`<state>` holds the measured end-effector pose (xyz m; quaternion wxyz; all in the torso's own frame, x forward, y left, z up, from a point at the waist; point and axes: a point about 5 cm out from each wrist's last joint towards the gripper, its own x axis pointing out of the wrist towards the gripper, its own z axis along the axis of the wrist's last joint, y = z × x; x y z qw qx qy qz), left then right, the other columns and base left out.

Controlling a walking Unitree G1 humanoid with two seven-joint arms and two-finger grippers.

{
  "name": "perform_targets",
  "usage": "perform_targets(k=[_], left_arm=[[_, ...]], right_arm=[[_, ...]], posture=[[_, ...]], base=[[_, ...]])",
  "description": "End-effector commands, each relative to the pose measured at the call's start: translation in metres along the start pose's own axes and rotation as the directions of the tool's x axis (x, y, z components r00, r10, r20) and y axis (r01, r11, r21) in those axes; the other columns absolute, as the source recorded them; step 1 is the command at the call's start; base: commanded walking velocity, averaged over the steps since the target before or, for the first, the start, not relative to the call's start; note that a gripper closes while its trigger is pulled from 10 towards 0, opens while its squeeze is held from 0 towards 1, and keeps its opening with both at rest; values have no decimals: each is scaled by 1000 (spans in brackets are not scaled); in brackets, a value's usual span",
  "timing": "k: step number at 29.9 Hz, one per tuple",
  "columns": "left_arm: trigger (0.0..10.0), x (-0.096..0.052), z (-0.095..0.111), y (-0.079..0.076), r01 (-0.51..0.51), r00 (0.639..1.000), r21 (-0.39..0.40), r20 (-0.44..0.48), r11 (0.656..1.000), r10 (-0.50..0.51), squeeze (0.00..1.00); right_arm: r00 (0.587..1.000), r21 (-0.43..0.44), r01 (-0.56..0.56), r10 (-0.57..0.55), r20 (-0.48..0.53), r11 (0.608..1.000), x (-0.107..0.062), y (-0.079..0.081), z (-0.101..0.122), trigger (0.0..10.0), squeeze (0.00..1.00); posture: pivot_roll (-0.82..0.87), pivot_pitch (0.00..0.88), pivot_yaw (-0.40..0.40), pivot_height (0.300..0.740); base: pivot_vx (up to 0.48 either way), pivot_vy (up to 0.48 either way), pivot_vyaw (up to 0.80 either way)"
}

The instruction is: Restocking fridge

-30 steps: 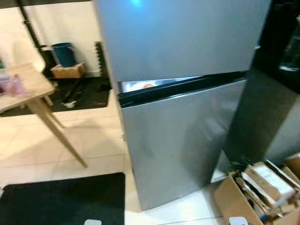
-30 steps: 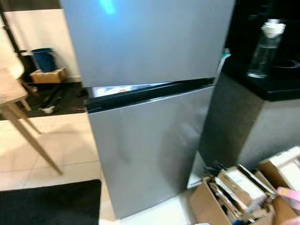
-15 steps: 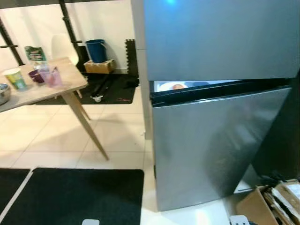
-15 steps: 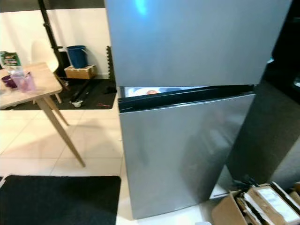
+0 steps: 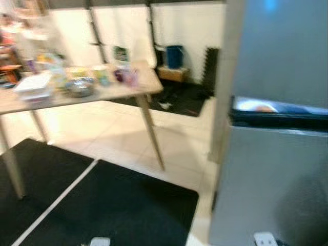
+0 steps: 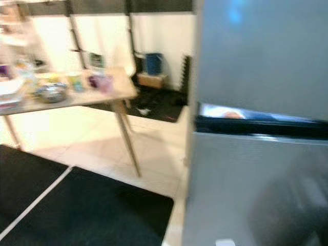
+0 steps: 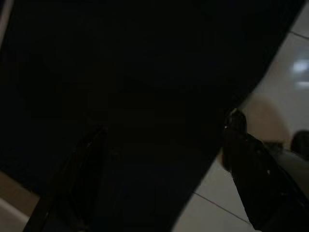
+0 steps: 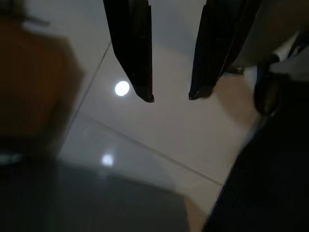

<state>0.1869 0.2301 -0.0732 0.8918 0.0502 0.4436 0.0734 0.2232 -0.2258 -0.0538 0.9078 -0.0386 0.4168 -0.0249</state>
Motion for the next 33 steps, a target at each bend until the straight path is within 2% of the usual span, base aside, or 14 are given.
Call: perform_targets(k=[1,6,18,33], left_arm=[[10000,0,2,-1,7,1000,11,6,1000,-7,0],[10000,1,5,-1,10,1000,36,9,999,-10,0],[10000,2,10,0,16,1000,31,14,999,-16,0],[10000,3,14,-2,24,1000,-35,14,999,-24,0]], right_arm=[[998,41,38,-36,-49,998,-2,-4,-14,10000,0],[998,38,49,-47,-52,998,-2,-6,-14,10000,0],[997,45,55,-53,-55,997,-2,-5,-14,10000,0],[997,47,55,-52,-57,997,-2,-4,-12,10000,0]], posture=[[-66,130,6,740],[-67,136,5,740],[-70,134,13,740],[-70,128,14,740]], base=[[0,0,0],[0,0,0],[0,0,0],[0,0,0]])
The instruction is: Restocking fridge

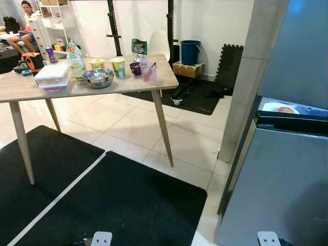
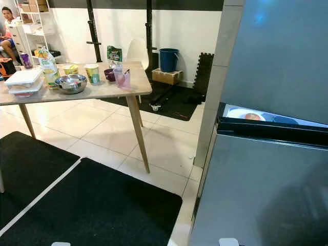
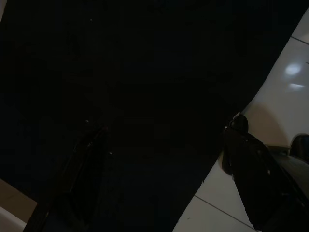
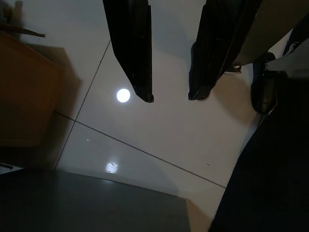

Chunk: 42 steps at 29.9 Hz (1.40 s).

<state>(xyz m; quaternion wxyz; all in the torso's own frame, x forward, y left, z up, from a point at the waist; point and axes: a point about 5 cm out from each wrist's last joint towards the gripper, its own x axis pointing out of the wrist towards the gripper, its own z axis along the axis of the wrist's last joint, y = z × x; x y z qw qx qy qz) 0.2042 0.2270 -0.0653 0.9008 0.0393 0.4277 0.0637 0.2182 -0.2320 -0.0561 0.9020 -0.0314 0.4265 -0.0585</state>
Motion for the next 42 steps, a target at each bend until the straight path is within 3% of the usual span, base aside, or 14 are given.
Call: perform_targets(k=[1,8,24,42], left_arm=[[10000,0,-4,1,-2,1000,-28,-18,1000,2,0],[10000,1,3,-2,6,1000,-46,10,999,-6,0],[10000,1,8,-5,12,1000,-50,22,999,-10,0],[10000,1,5,-5,5,1000,-40,26,999,-4,0]], right_arm=[[1000,8,0,0,-30,1000,0,1,-7,10000,0],[1000,15,3,-2,-24,1000,0,1,-5,10000,0],[1000,20,4,-3,-22,1000,-1,0,-6,10000,0],[1000,14,-2,2,-21,1000,0,0,-6,10000,0]], posture=[[-71,127,14,740],[-72,126,19,740],[-76,123,20,740],[-79,106,11,740]], base=[[0,0,0],[0,0,0],[0,-462,0],[0,0,0]])
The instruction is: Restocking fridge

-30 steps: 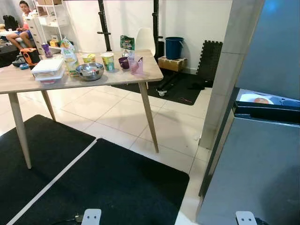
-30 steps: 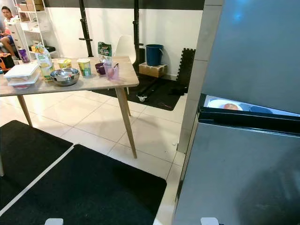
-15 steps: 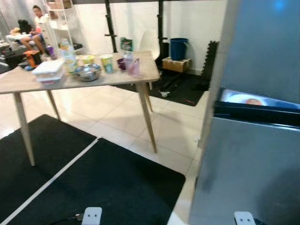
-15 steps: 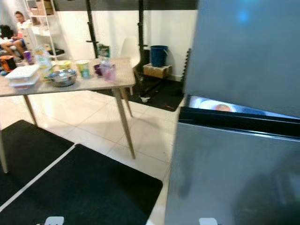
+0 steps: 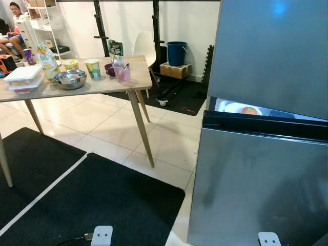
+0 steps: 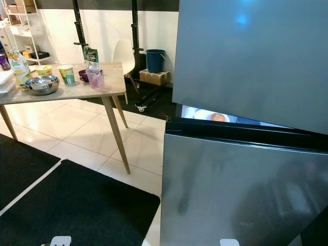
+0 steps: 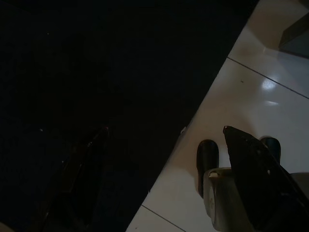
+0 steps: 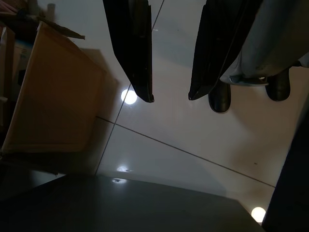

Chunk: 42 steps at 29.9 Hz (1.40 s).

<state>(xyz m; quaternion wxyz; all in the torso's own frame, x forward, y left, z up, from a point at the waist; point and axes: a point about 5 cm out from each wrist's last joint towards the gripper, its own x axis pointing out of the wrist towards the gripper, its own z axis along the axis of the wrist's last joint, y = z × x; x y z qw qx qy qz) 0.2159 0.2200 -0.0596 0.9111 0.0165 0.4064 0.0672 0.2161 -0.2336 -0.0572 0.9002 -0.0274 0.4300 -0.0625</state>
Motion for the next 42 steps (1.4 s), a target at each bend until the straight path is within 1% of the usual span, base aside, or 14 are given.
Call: perform_targets(k=[1,7,12,13,16,19,23,24,27,28,34,35,38,42], left_arm=[[10000,-2,-7,3,-9,1000,8,-18,1000,9,0],[10000,-1,-3,2,2,1000,59,-7,998,-1,0],[10000,0,6,-3,33,999,195,30,980,-40,0],[10000,1,14,-4,37,997,257,51,966,-52,0],[10000,2,23,-3,30,996,280,66,960,-51,0],[10000,4,56,-9,43,980,385,164,922,-115,0],[10000,4,71,-15,51,968,455,197,889,-156,0],[10000,4,84,-23,63,953,544,216,837,-212,0],[10000,3,94,-29,70,940,607,225,792,-255,0],[10000,0,114,-43,77,909,702,242,708,-339,0],[10000,-3,133,-54,86,878,752,252,653,-406,0],[10000,-8,153,-64,81,849,788,267,611,-457,0],[10000,-13,172,-71,69,821,818,279,572,-498,0],[10000,-18,192,-76,47,801,834,297,550,-520,0]], right_arm=[[1000,4,-5,5,-13,1000,0,2,-4,10000,0],[1000,7,-6,6,-3,1000,0,3,0,10000,0],[1000,24,-10,9,17,1000,1,4,3,10000,0],[1000,25,-12,12,23,1000,1,4,3,10000,0],[1000,25,-13,12,27,1000,1,4,4,10000,0],[999,25,-7,6,40,1000,0,2,6,10000,0],[999,24,-6,5,48,1000,0,1,8,10000,0],[998,25,-7,5,59,1000,1,1,11,10000,0],[997,28,-9,7,73,1000,1,2,14,10000,0],[995,35,-17,13,104,999,2,3,23,10000,0],[993,38,-19,14,116,999,2,4,27,10000,0],[993,35,-19,14,118,999,2,6,27,10000,0],[991,34,-18,13,135,999,2,7,30,10000,0],[974,70,-64,46,223,995,1,13,46,10000,0]], posture=[[-79,106,11,740],[-85,105,11,740],[-88,109,8,740],[-87,111,8,740],[-86,112,11,740],[-88,120,14,740],[-90,121,14,740],[-92,126,16,740],[-94,130,18,740],[-100,138,28,740],[-99,141,33,740],[-99,141,33,740],[-102,149,40,740],[-104,149,44,740]], base=[[0,0,0],[0,0,0],[0,0,0],[0,0,0],[0,0,0],[0,0,0],[0,0,0],[0,0,0],[0,0,0],[0,0,0],[0,0,0],[0,0,0],[0,0,0],[0,0,0]])
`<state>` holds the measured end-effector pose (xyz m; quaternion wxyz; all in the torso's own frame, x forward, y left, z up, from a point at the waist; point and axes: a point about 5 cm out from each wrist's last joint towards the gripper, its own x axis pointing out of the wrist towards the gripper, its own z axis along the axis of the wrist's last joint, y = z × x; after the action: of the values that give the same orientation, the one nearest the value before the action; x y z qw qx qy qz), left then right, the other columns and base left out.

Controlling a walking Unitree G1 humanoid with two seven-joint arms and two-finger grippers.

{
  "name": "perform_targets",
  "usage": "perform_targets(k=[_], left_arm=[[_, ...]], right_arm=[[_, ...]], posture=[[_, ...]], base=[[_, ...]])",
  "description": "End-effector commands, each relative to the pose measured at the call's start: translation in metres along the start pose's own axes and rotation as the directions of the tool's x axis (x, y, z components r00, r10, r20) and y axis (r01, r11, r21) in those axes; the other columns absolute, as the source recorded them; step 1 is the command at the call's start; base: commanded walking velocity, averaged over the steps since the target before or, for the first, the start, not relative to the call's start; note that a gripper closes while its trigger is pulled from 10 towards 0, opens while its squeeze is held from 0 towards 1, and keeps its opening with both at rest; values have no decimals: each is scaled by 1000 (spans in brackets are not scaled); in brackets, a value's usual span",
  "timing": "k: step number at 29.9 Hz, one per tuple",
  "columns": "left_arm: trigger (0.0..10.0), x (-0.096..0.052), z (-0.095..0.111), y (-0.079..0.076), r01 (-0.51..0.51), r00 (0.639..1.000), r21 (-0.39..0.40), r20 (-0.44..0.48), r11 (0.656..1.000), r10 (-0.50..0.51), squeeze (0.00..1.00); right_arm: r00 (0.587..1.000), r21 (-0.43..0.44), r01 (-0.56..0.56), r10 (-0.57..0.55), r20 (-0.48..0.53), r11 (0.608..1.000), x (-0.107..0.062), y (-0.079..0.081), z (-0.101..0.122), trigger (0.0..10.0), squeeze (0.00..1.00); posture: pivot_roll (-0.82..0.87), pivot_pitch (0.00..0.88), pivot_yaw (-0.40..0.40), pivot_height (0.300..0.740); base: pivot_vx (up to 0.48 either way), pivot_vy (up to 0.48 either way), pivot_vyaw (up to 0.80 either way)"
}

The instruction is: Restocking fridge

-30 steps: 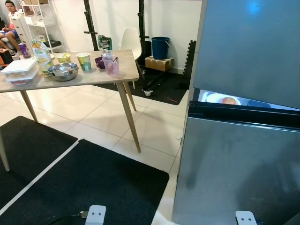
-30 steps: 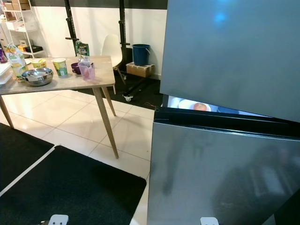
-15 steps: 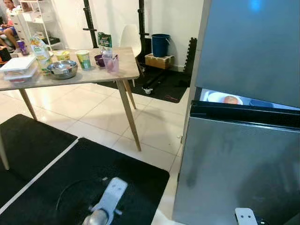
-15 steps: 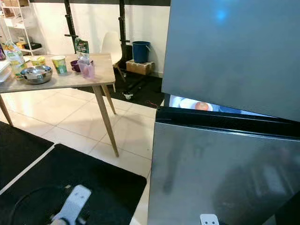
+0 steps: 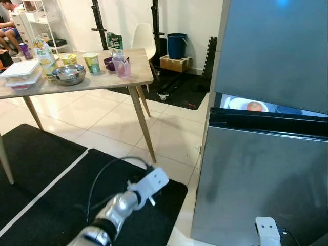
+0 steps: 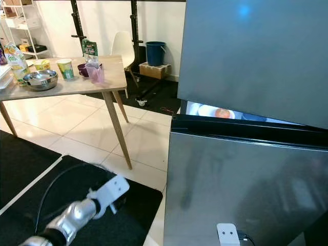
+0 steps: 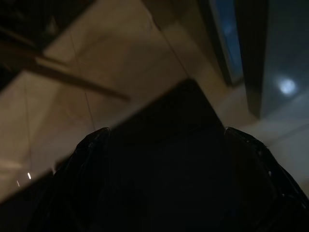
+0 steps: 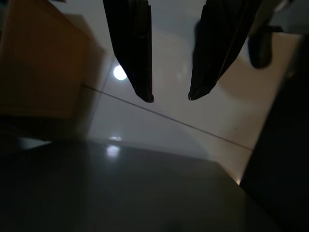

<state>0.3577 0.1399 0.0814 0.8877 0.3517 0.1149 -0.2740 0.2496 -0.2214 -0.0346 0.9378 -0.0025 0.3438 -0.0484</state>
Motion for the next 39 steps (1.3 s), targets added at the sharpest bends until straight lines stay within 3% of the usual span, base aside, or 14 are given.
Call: perform_targets(k=[1,3,4,5,6,7,10,13,16,18,19,22,29,39], left_arm=[[10000,-2,-4,7,4,999,14,-33,1000,-3,0],[10000,-2,-4,11,-28,998,-13,-52,1000,27,0],[10000,-5,-19,12,-98,985,-103,-150,990,82,0],[10000,-5,-19,12,-98,985,-103,-150,990,82,0],[10000,-9,-32,7,-138,974,-202,-203,970,96,0],[10000,-9,-32,7,-138,974,-202,-203,970,96,0],[10000,-25,-71,-19,-198,948,-347,-304,917,89,0],[10000,-31,-82,-27,-214,938,-357,-335,909,90,0],[10000,-50,-111,-44,-296,904,-399,-410,868,119,0],[10000,-50,-111,-44,-296,904,-399,-410,868,119,0],[10000,-74,-138,-66,-377,863,-444,-486,813,135,0],[10000,-89,-152,-80,-420,835,-462,-534,781,133,0],[10000,-101,-162,-95,-471,808,-501,-576,726,127,0],[10000,-96,-156,-94,-454,822,-499,-553,738,131,0]], right_arm=[[992,35,-59,55,109,998,3,8,22,10000,0],[980,23,-110,104,167,994,4,15,39,10000,0],[960,-25,-172,173,221,985,7,26,65,10000,0],[960,-25,-172,173,221,985,7,26,65,10000,0],[953,-64,-204,213,216,977,8,32,75,10000,0],[953,-64,-204,213,216,977,8,32,75,10000,0],[932,-212,-269,309,188,940,9,42,93,10000,0],[925,-246,-279,328,189,928,9,44,95,10000,0],[904,-304,-309,378,200,901,7,47,100,10000,0],[904,-304,-309,378,200,901,7,47,100,10000,0],[872,-337,-344,431,231,876,5,51,110,10000,0],[847,-366,-356,463,263,860,3,55,122,10000,0],[800,-441,-335,499,333,832,-2,63,152,10000,0],[757,-530,-251,505,414,810,-9,73,188,10000,0]], posture=[[-104,149,44,740],[-106,148,55,740],[-106,147,54,740],[-106,147,54,740],[-104,147,47,740],[-104,147,47,740],[-89,141,25,740],[-87,141,23,740],[-78,136,2,740],[-78,136,2,740],[-67,133,-12,740],[-65,134,-16,740],[-69,140,-23,740],[-73,136,-7,740]], base=[[0,0,0],[0,0,0],[0,0,0],[0,0,0],[0,0,0],[0,0,0],[0,0,0],[0,0,0],[0,0,0],[0,0,0],[0,0,0],[0,0,0],[0,0,0],[0,0,0]])
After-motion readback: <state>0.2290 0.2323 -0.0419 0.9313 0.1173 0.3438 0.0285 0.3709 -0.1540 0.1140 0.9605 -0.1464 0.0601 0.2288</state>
